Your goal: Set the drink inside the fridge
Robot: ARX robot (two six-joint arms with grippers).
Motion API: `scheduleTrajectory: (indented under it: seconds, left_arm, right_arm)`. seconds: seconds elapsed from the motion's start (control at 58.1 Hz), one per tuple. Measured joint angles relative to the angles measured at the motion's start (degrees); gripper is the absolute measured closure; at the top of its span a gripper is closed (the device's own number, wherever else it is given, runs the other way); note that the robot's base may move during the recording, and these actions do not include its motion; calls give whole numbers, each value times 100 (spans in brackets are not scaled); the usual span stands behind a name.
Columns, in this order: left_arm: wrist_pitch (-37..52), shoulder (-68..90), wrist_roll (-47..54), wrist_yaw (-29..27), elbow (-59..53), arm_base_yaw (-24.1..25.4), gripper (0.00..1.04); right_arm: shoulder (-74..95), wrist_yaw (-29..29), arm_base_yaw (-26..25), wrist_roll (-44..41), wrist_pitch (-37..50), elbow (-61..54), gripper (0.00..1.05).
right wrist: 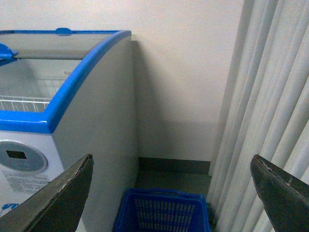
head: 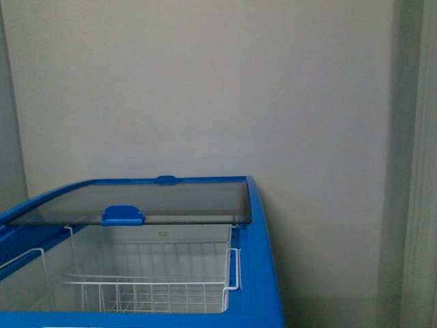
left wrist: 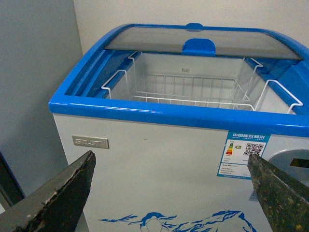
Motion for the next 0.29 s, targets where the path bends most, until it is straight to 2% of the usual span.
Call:
scheduleTrajectory:
  seconds: [0.293]
  left_arm:
    - [0,0,0,0,0,0,8]
  right_arm:
    - [-2,0,0,0,0,0,7]
